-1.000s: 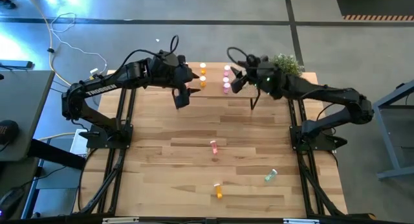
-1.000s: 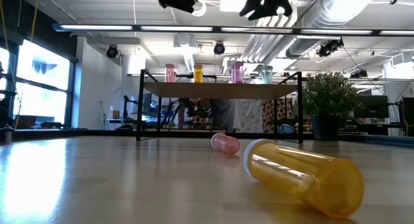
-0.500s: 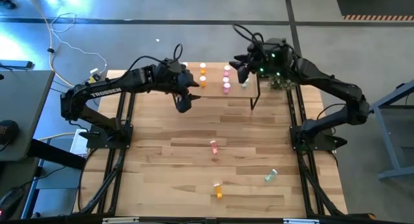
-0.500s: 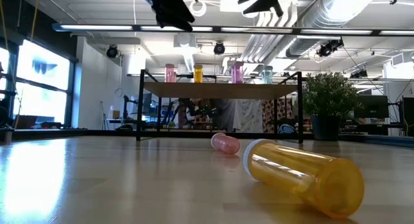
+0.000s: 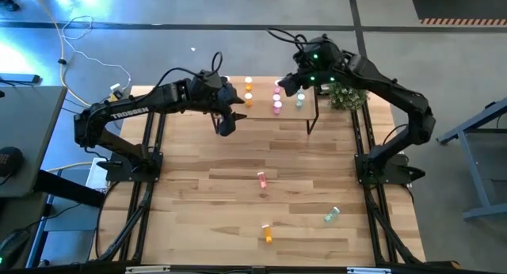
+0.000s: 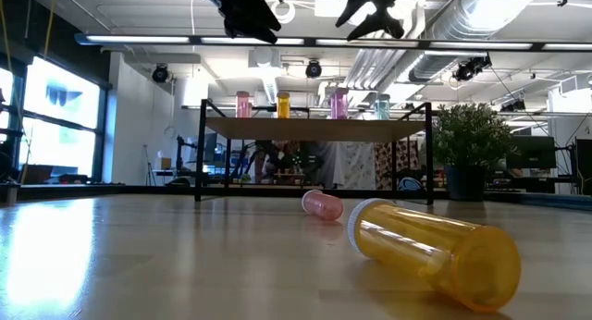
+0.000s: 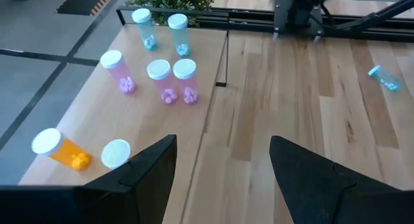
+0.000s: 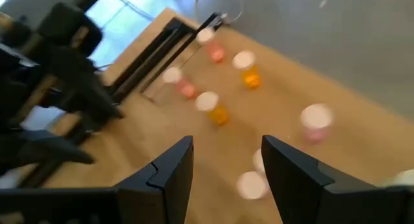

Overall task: Pick and place medicine bottles onto shelf by color
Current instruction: Adjust the purple pill bottles on the shelf

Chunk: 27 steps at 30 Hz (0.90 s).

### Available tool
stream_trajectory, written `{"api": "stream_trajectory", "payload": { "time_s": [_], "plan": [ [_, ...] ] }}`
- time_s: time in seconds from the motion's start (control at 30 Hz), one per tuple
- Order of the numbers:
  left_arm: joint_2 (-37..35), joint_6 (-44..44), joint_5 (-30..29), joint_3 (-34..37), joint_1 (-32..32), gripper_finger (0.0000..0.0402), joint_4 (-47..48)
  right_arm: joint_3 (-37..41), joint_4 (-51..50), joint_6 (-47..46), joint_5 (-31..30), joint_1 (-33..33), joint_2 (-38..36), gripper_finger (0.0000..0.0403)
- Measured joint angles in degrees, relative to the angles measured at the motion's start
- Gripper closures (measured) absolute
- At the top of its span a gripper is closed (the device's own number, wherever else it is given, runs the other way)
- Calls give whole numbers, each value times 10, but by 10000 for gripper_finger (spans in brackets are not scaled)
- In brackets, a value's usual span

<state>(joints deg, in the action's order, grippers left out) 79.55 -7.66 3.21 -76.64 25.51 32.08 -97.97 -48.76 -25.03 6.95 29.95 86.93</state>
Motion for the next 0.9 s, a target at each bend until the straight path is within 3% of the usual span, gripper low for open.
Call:
{"api": "stream_trajectory", "payload": {
  "time_s": [0.2,0.47,0.9],
  "plan": [
    [0,-2,-8,0,0,165,0,-4,-1,-75,72,-5,27,229],
    [0,-15,-11,0,0,165,3,-4,32,-60,66,-38,55,229],
    [0,-26,-11,0,0,165,16,-9,71,-17,64,-7,53,229]
  ]
}}
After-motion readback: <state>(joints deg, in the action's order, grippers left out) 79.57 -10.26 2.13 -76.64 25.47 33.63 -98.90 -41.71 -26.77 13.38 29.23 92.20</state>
